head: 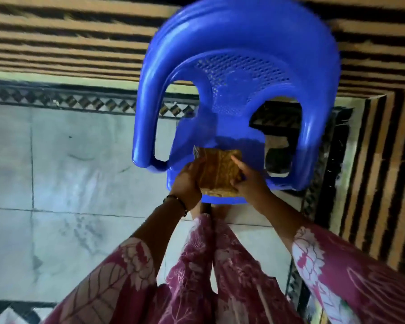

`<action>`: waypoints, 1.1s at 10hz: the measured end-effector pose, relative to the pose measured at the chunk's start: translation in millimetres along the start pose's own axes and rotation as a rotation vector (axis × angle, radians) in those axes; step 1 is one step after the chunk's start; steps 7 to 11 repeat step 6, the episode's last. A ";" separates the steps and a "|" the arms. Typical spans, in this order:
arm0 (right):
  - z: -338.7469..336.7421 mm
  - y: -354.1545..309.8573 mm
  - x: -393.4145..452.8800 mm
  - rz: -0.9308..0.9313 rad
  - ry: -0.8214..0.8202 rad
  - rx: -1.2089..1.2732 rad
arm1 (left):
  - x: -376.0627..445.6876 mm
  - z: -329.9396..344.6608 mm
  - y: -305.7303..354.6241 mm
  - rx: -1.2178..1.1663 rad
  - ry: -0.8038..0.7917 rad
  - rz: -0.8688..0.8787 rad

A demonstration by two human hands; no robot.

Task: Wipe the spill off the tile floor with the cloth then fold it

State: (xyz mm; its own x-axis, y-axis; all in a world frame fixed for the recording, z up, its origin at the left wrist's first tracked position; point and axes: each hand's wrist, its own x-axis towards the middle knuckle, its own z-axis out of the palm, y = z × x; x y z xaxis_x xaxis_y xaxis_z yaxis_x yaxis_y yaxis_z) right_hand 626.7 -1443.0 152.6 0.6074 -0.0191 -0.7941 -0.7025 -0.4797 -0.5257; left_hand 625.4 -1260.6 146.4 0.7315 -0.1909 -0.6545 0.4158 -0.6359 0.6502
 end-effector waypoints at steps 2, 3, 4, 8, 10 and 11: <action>18.0 23.3 2.4 0.036 0.023 0.048 | -1.0 13.1 -12.4 -0.072 -0.057 -0.046; 21.9 38.6 -5.7 -0.038 0.080 -0.127 | -11.2 16.7 -16.4 0.017 -0.056 -0.021; 18.1 44.4 -11.4 -0.015 0.009 -0.407 | -20.6 15.3 -15.1 0.139 -0.062 -0.109; 3.4 18.3 -15.1 -0.012 0.020 -0.436 | -27.7 -1.6 1.4 0.224 -0.082 -0.191; 3.4 18.3 -15.1 -0.012 0.020 -0.436 | -27.7 -1.6 1.4 0.224 -0.082 -0.191; 3.4 18.3 -15.1 -0.012 0.020 -0.436 | -27.7 -1.6 1.4 0.224 -0.082 -0.191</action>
